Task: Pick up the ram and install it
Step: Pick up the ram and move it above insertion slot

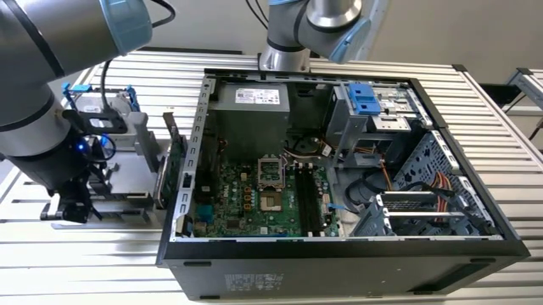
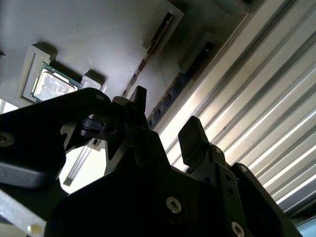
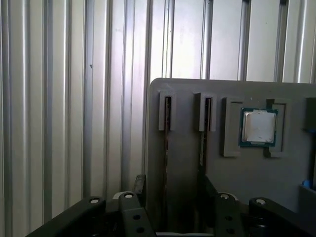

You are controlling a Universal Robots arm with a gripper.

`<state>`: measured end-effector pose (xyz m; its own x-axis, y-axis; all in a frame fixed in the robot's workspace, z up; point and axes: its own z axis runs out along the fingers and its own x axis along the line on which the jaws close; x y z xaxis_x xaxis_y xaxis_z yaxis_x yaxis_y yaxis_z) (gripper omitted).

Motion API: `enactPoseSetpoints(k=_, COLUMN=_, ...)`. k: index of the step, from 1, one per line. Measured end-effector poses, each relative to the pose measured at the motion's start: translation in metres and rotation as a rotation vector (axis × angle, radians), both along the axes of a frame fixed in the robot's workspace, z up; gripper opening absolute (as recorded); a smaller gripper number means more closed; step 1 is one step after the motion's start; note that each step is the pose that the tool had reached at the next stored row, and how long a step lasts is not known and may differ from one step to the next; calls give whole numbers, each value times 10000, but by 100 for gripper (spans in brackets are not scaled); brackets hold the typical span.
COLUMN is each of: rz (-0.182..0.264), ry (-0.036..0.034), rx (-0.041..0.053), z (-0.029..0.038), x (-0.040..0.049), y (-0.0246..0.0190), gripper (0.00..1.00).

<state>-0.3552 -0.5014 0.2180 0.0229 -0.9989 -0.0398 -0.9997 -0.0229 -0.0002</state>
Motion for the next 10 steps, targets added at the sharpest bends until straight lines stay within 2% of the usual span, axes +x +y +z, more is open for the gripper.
enactPoseSetpoints(k=10, rz=-108, ry=0, rx=-3, z=-83, x=-1, y=-31, gripper=100)
